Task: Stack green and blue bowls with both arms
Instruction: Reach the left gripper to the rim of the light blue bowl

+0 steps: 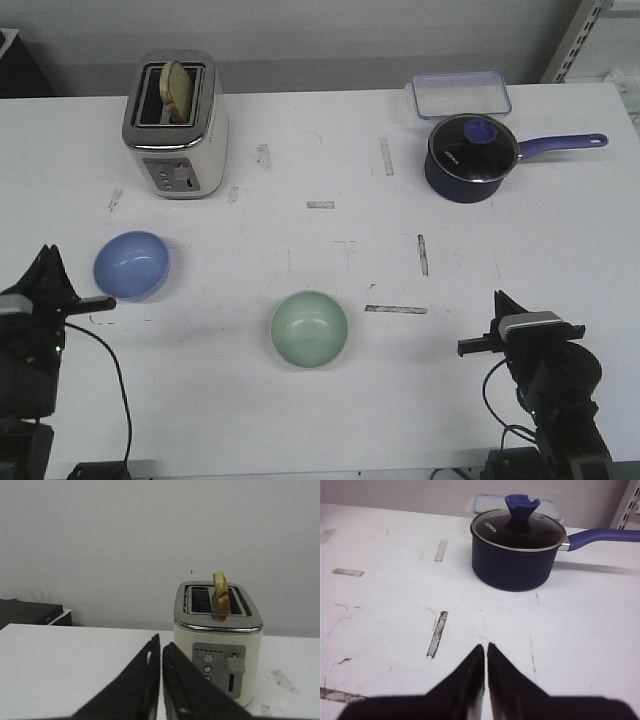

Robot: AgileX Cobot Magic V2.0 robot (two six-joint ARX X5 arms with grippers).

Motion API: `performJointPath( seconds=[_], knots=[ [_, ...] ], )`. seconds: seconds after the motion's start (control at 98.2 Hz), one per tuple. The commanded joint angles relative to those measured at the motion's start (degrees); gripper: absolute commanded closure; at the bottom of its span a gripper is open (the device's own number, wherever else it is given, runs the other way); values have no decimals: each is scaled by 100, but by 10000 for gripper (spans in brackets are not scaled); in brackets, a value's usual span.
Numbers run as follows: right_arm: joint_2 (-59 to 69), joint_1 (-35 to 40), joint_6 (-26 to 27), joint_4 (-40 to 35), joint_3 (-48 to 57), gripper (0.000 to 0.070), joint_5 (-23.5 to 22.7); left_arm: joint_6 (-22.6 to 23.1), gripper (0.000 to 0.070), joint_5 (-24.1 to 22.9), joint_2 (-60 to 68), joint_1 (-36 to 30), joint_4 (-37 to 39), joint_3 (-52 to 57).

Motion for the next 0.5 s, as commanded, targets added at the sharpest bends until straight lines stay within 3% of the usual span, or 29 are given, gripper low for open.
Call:
performJointPath(
  seconds=[0.0, 0.153, 0.255, 0.387, 0.489],
  knots=[
    [37, 7, -28, 50, 2, 700, 0, 385, 699, -11, 584, 28, -396, 726],
    [39, 7, -31, 50, 2, 700, 0, 468, 699, 22, 1727, 249, -1646, 2017],
    [37, 9, -31, 50, 2, 700, 0, 688, 699, 404, 2376, 553, -2376, 2634],
    [37, 66, -28, 48, 2, 700, 0, 761, 699, 927, 2955, 968, -2669, 2817],
    [37, 149, -28, 46, 2, 700, 0, 761, 693, 1045, 3359, 1200, -2929, 2817]
  ],
)
